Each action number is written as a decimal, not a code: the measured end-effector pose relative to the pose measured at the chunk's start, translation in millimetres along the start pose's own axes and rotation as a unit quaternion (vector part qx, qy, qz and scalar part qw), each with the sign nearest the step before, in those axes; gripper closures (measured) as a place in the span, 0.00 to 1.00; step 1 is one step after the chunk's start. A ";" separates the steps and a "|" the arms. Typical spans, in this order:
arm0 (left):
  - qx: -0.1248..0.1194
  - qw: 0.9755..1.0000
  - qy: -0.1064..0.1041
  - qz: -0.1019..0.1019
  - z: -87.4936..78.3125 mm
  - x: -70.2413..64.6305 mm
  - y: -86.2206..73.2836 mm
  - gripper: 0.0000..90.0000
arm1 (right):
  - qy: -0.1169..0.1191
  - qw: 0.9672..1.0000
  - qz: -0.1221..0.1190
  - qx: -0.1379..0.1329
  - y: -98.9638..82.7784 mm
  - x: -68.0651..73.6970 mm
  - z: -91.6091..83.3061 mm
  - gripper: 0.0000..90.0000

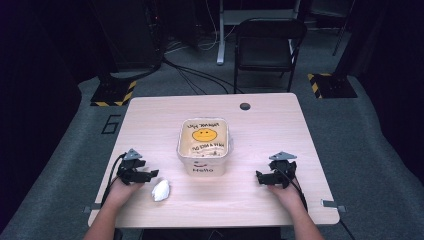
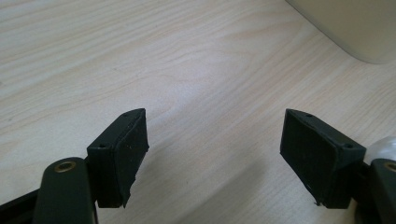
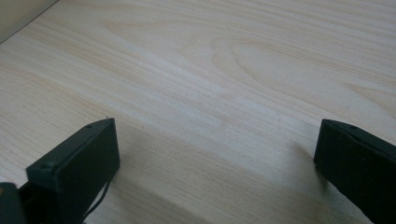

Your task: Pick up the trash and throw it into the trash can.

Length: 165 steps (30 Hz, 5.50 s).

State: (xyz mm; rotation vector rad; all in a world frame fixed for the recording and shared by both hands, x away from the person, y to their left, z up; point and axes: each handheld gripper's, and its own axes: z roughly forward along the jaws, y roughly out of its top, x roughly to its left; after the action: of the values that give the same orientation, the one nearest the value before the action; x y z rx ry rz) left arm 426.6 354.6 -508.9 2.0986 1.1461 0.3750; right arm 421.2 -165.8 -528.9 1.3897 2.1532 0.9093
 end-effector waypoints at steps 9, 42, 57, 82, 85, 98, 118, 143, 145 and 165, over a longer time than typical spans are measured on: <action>-0.008 1.000 0.000 -0.009 -16.4 -3.6 13.3 0.27 | 0.002 1.000 -0.002 0.000 0.2 -0.5 0.2 0.00; -0.006 1.000 -0.018 0.001 -45.2 -33.5 16.5 0.30 | 0.004 1.000 -0.004 0.001 0.4 -0.8 0.2 0.00; -0.008 0.999 -0.040 0.030 -51.2 -56.6 11.5 0.34 | 0.007 1.000 -0.007 0.001 0.5 -0.8 0.4 0.00; 0.028 0.997 -0.050 0.056 -31.4 -76.6 -3.4 0.39 | 0.007 1.000 -0.006 0.001 0.5 -0.8 0.4 0.00; 0.033 0.996 -0.047 0.063 -30.1 -76.8 -5.2 0.42 | 0.008 1.000 -0.008 0.000 0.7 -0.9 0.5 0.00; 0.057 0.995 -0.043 0.072 -22.3 -78.0 -11.7 0.49 | 0.009 1.000 -0.009 0.000 0.7 -0.9 0.6 0.00; 0.050 0.996 -0.046 0.059 -26.2 -68.9 -8.3 0.62 | 0.010 1.000 -0.010 0.000 0.9 -0.8 0.7 0.00; 0.029 0.997 -0.028 0.062 -49.0 -60.0 17.0 0.62 | 0.010 1.000 -0.009 0.001 0.9 -0.6 0.7 0.00; 0.030 0.997 -0.028 0.063 -50.8 -59.7 19.4 0.62 | 0.010 1.000 -0.009 0.001 0.9 -0.7 0.7 0.00; 0.023 0.997 -0.025 0.073 -65.4 -59.7 43.5 0.63 | 0.010 1.000 -0.011 0.000 0.8 -0.9 0.8 0.00</action>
State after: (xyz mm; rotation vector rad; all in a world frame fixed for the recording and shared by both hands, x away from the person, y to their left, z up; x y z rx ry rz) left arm 383.8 319.0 -427.4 2.2259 0.9840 0.3660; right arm 422.6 -166.2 -528.9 1.3602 2.1790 0.9192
